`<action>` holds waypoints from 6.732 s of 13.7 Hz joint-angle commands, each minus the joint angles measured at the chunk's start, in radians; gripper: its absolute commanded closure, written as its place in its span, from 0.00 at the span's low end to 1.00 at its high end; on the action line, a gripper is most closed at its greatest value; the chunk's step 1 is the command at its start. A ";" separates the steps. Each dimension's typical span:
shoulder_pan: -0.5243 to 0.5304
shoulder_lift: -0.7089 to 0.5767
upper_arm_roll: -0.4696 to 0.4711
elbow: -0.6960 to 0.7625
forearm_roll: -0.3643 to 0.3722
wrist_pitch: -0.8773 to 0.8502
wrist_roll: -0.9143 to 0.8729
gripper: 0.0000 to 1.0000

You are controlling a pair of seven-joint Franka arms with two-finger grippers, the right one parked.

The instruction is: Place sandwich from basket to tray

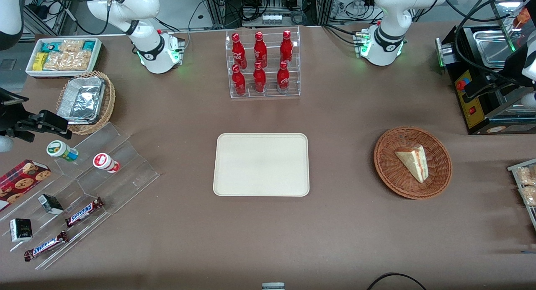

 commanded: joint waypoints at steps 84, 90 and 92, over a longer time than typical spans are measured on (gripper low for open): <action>-0.659 0.409 0.010 -0.046 0.183 0.502 -1.021 0.00; -0.472 0.239 0.012 -0.049 0.088 0.333 -0.765 0.00; -0.412 0.186 0.010 -0.058 0.070 0.279 -0.672 0.00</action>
